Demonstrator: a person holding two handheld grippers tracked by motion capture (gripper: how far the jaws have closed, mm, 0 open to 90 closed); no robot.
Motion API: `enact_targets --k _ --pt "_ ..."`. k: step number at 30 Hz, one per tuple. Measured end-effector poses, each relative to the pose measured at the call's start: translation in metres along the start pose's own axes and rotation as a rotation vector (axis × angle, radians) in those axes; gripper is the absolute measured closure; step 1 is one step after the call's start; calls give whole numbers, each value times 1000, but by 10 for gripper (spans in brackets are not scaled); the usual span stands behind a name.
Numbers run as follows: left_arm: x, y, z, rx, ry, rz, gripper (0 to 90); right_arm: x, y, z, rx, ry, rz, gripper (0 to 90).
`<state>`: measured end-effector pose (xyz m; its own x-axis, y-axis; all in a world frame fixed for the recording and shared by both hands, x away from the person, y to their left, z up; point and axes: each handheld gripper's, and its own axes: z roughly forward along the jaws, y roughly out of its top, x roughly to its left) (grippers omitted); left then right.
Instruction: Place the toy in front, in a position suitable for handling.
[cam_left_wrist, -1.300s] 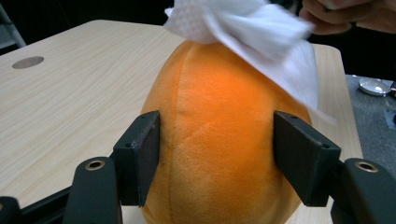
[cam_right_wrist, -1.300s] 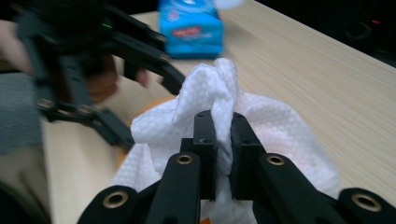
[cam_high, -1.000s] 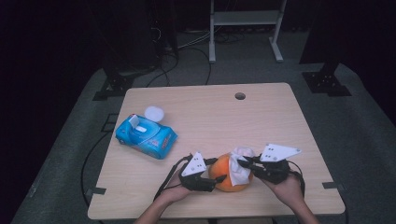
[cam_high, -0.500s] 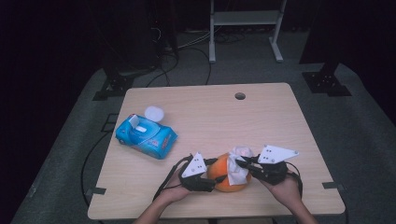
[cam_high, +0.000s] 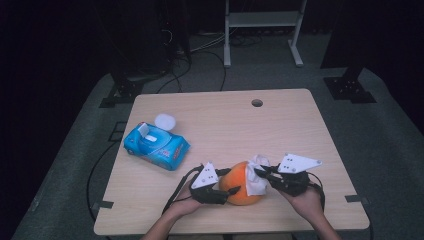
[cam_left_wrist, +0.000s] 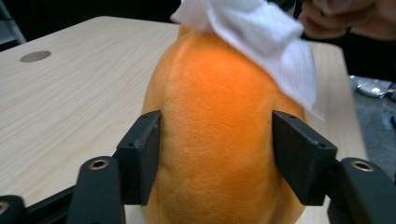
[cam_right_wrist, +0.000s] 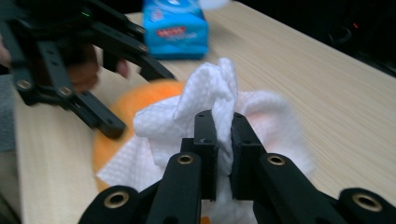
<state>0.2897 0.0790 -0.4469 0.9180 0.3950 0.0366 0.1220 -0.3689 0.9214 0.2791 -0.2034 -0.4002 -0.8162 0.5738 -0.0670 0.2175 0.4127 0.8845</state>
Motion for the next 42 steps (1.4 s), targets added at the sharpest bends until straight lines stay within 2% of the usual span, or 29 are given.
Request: enact_targets --k 3,4,6,9,10,12,14,15,16,18,21,22,24,26,29,31,34,36,38,40,42 --pt "2 -4 -2 -3 -10 -5 369 -14 -10 -2 38 -30 50 828" --pt "2 -5 -2 -5 -11 -5 369 -18 -12 -4 29 -30 64 828" --pt "0 -4 -1 -3 -13 2 371 -18 -10 -8 -14 -4 86 828" --pt "1 -5 -1 -3 -14 4 372 -11 -4 -8 -62 52 73 828" --pt "1 -5 -2 -3 -15 2 371 -9 -4 -5 -53 66 62 828" --pt "2 -6 -3 1 -14 -2 371 -7 -7 1 -9 64 47 828" --pt "2 -6 -3 2 -10 -2 371 -13 -13 4 24 61 87 828" --pt "2 -6 -3 2 -11 -3 371 -16 -15 3 51 34 91 828" --pt "1 -6 -2 0 -9 -3 371 -20 -16 2 61 18 99 828" --pt "-3 -5 -1 -1 -1 13 371 -20 -16 -2 33 16 116 828" --pt "-12 -1 3 5 0 69 371 -12 -5 -5 -27 43 78 827" --pt "-15 0 4 10 5 84 371 -9 -2 -4 -29 45 62 827" --pt "-15 -1 3 7 7 79 371 -8 -2 -1 -13 43 44 828" --pt "-13 -2 2 5 6 68 372 -13 -7 0 5 47 81 828" --pt "-13 -2 2 1 0 61 372 -21 -14 -4 41 4 113 828" --pt "-14 -1 3 2 -6 70 372 -22 -14 -8 -3 21 130 829" --pt "-18 0 5 0 -10 86 372 -13 -4 -8 -49 50 96 828" --pt "-19 -2 3 1 -8 84 372 -8 -3 -3 -25 48 73 828" --pt "-18 -2 2 -1 -7 76 372 -11 -7 -1 -5 51 92 829" --pt "-18 -1 3 -1 -8 74 372 -15 -11 -2 26 12 76 829" --pt "-18 0 4 1 -13 73 373 -18 -14 -4 40 -13 80 829"
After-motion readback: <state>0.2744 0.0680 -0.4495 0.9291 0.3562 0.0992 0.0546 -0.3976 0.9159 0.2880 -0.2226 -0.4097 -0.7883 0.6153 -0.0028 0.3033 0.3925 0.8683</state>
